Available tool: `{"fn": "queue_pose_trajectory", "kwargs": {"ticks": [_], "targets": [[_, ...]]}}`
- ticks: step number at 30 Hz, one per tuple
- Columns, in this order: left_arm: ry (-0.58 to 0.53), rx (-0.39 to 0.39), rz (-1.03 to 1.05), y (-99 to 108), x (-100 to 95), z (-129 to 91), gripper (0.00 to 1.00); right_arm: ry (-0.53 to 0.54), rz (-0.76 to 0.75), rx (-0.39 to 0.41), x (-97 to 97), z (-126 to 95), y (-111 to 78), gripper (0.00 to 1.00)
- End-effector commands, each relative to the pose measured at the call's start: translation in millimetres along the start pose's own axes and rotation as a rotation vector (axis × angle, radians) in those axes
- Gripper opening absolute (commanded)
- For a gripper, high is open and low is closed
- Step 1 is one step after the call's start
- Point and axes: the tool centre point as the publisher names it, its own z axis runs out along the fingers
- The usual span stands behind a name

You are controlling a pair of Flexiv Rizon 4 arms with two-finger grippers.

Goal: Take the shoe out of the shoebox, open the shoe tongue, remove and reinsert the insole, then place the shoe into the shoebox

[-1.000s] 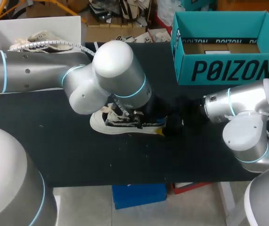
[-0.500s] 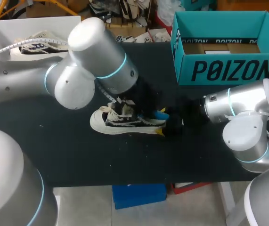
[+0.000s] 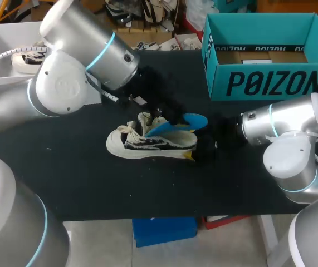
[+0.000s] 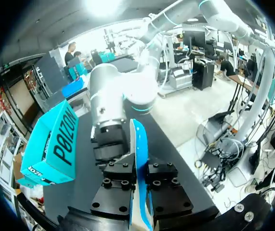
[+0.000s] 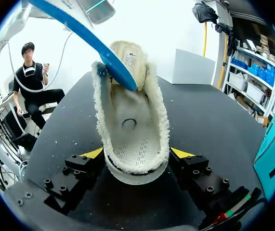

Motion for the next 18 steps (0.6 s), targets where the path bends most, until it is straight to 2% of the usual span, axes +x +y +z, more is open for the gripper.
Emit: {"fn": "queue_pose_trajectory", "kwargs": {"ticks": [1,3,7,10,14,18], "targets": [[-0.002,0.036,-0.006,-18.6,8.5,-20.7,0.0,-0.001,0.002,0.004,-1.8,2.2,-1.7,0.0],[-0.015,0.058,0.001,-32.2,11.3,-25.8,0.0,-0.001,0.002,0.004,-1.8,2.2,-1.7,0.0],[-0.033,0.168,-0.02,-53.1,16.4,-37.5,0.0,-0.001,0.002,0.004,-1.8,2.2,-1.7,0.0],[-0.054,0.218,-0.046,-67.0,23.3,-44.8,0.0,-0.001,0.002,0.004,-1.8,2.2,-1.7,0.0],[-0.036,0.299,-0.077,-73.1,27.8,-53.4,0.0,-0.001,0.002,0.004,-1.8,2.2,-1.7,0.0],[-0.033,0.298,-0.073,-74.5,30.2,-54.6,0.0,-0.001,0.002,0.004,-1.8,2.2,-1.7,0.0]]}}
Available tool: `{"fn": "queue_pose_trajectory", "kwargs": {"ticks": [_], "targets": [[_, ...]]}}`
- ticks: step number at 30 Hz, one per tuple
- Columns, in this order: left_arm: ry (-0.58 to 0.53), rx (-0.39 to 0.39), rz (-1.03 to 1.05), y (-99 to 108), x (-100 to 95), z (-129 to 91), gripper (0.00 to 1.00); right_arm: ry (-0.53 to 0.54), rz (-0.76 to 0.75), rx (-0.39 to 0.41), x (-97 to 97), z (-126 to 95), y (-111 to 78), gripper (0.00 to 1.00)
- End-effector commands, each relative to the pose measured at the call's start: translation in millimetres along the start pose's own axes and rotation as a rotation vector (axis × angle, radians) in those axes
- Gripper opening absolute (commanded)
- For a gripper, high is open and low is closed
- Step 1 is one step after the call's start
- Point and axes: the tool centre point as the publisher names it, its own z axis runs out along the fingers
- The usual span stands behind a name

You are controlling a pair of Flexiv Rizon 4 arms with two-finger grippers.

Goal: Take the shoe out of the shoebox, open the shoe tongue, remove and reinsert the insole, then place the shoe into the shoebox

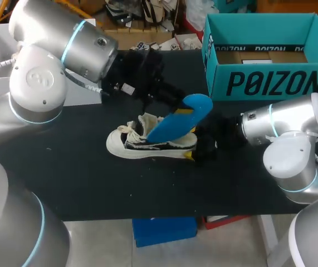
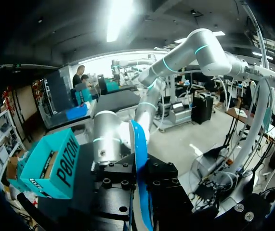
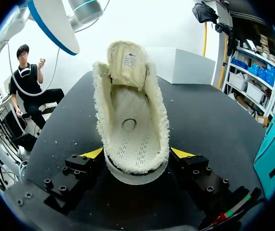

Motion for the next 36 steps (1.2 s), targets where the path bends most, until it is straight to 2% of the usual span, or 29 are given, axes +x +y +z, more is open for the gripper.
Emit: {"fn": "queue_pose_trajectory", "kwargs": {"ticks": [1,15,17,23,30,36], "targets": [[-0.013,0.012,0.002,3.8,6.4,-3.8,0.0,-0.001,0.002,0.004,-1.8,2.2,-1.7,0.0],[-0.013,0.012,0.002,3.8,6.4,-3.8,0.0,-0.001,0.002,0.004,-1.8,2.2,-1.7,0.0],[-0.03,0.008,-0.104,12.2,4.8,-6.1,0.0,-0.001,0.002,0.004,-1.8,2.2,-1.7,0.0],[-0.028,0.106,-0.281,27.3,-1.1,-20.1,0.0,-0.001,0.002,0.004,-1.8,2.2,-1.7,0.0],[-0.077,0.279,-0.411,23.3,-5.2,-42.5,0.0,-0.001,0.002,0.004,-1.8,2.2,-1.7,0.0],[-0.083,0.39,-0.448,14.2,-6.9,-55.6,0.0,-0.001,0.002,0.004,-1.8,2.2,-1.7,0.0]]}}
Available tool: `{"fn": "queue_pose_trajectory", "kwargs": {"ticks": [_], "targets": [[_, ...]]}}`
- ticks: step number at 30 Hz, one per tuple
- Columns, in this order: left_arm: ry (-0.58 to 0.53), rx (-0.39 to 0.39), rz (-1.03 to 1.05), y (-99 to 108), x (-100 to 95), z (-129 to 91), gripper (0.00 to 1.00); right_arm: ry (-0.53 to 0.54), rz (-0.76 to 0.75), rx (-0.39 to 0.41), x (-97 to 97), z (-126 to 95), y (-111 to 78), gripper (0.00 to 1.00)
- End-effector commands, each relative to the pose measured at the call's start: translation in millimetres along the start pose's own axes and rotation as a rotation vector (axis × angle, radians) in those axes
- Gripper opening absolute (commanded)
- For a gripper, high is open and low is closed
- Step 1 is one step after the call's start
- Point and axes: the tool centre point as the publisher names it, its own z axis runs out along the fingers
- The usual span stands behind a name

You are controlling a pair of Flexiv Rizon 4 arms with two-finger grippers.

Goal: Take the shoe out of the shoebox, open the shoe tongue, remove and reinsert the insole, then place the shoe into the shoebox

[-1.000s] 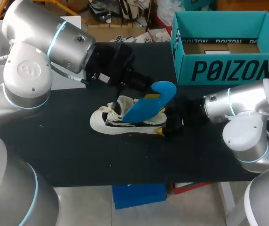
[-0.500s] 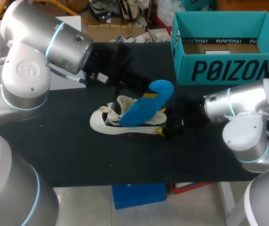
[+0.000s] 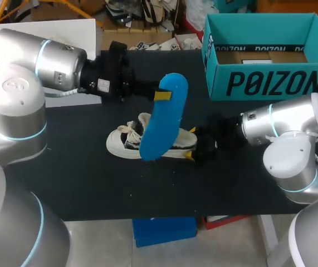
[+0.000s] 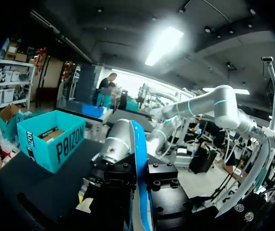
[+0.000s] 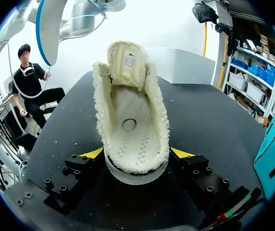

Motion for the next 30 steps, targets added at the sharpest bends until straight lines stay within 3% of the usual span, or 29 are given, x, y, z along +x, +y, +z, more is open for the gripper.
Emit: {"fn": "queue_pose_trajectory", "kwargs": {"ticks": [1,23,30], "targets": [[0.002,0.086,-0.009,0.6,9.9,-6.7,0.0,-0.001,0.002,0.004,-1.8,2.2,-1.6,0.0],[0.012,0.258,-0.032,-75.4,58.1,-9.3,0.0,-0.001,0.002,0.004,-1.8,2.2,-1.6,0.0],[0.013,0.267,-0.024,-89.4,69.4,-10.0,0.0,-0.001,0.002,0.004,-1.8,2.2,-1.6,0.0]]}}
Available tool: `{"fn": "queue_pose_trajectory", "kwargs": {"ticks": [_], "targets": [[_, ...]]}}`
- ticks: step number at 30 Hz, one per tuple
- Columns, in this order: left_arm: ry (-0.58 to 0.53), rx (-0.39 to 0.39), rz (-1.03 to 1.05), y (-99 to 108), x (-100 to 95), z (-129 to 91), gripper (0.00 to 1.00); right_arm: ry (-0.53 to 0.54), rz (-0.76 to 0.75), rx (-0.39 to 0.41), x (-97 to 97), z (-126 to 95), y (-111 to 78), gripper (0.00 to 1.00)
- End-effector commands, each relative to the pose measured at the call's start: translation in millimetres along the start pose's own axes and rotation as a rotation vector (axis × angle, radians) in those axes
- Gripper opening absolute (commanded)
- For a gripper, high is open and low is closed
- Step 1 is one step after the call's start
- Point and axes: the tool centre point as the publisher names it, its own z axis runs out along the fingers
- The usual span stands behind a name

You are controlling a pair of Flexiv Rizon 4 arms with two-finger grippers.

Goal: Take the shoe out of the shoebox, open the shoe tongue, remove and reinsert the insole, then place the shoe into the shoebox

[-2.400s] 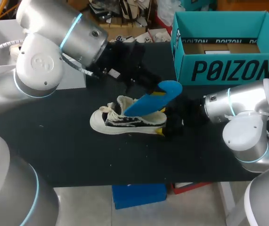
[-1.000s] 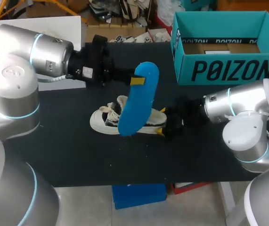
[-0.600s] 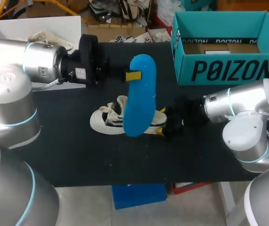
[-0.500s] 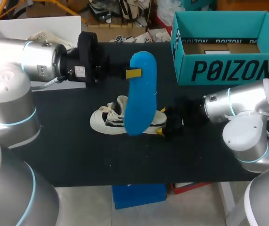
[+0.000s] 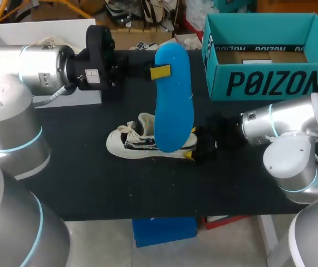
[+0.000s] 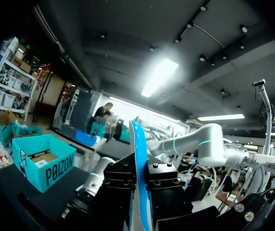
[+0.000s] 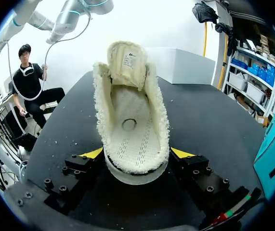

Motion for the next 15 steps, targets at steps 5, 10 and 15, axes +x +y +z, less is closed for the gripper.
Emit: {"fn": "queue_pose_trajectory", "kwargs": {"ticks": [5,10,15], "targets": [[-0.028,-0.006,0.022,-2.6,7.1,-0.9,0.0,-0.001,0.002,0.003,-1.8,2.2,-1.6,0.0],[-0.04,0.003,0.021,-2.5,7.0,-2.6,0.0,-0.001,0.002,0.003,-1.8,2.2,-1.6,0.0],[-0.04,0.003,0.021,-2.5,7.0,-2.6,0.0,-0.001,0.002,0.003,-1.8,2.2,-1.6,0.0]]}}
